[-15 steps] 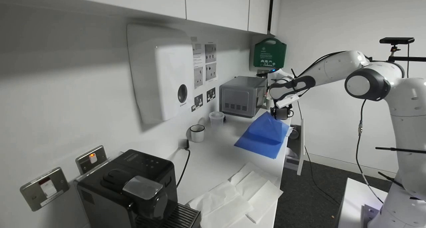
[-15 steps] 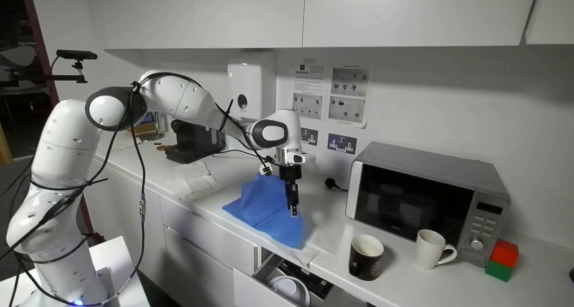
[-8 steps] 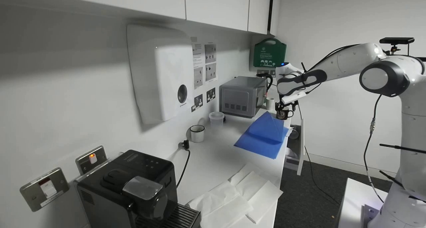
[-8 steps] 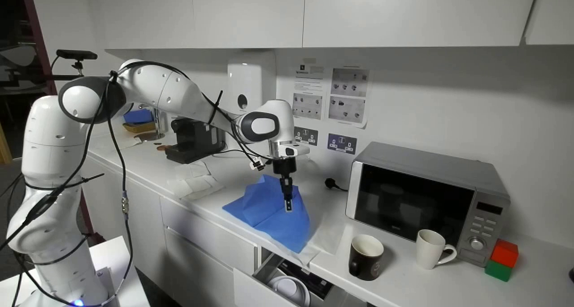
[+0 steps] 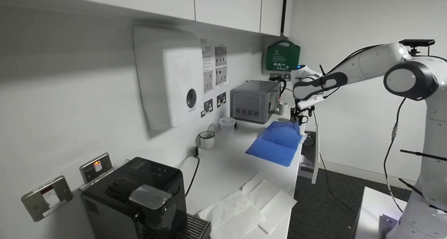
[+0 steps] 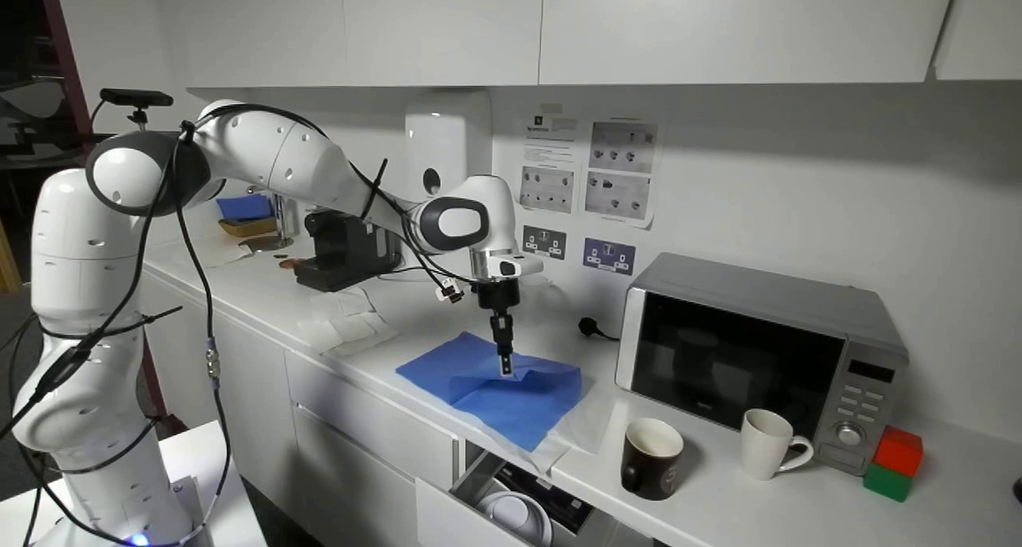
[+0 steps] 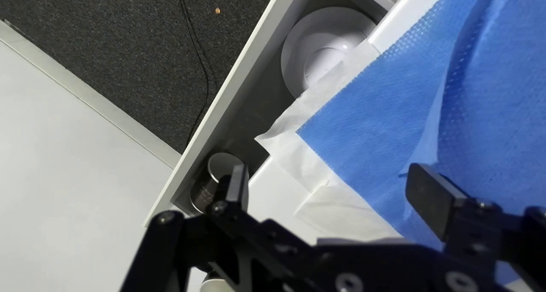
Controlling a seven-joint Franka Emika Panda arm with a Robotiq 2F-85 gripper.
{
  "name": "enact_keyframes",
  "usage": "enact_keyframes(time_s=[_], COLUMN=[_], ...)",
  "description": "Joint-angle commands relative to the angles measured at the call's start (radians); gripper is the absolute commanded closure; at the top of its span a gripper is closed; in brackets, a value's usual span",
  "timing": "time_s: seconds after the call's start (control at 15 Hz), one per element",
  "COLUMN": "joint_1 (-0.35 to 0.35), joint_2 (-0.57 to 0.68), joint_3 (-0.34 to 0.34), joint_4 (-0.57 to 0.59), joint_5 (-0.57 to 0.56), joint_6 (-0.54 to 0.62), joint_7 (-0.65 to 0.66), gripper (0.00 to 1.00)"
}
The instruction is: Unfold the blue cloth
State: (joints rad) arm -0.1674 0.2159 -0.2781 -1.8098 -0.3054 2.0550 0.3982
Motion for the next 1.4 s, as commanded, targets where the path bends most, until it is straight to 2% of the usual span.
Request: enact_keyframes(time_s=[0.0,0.53,1.2,1.27,1.33], joint_1=[0.007,0.002,0.007,-0.008,-0.006], joint_2=[-0.056,-0.161,-0.388,-0.323,-0.339], joint_3=[0.005,0.022,0.107,0.107,0.115], joint_4=[-0.06,-0.128,-0.364,-0.289,-0.308], joint_5=[-0.039,-0.001,0.044,0.022,0.026], joint_6=[0.033,0.059,0.3,0.247,0.257], joint_7=[0.038,0.035,-0.098,-0.065,-0.068], gripper=[0.0,0.0,0.0,0.0,0.0])
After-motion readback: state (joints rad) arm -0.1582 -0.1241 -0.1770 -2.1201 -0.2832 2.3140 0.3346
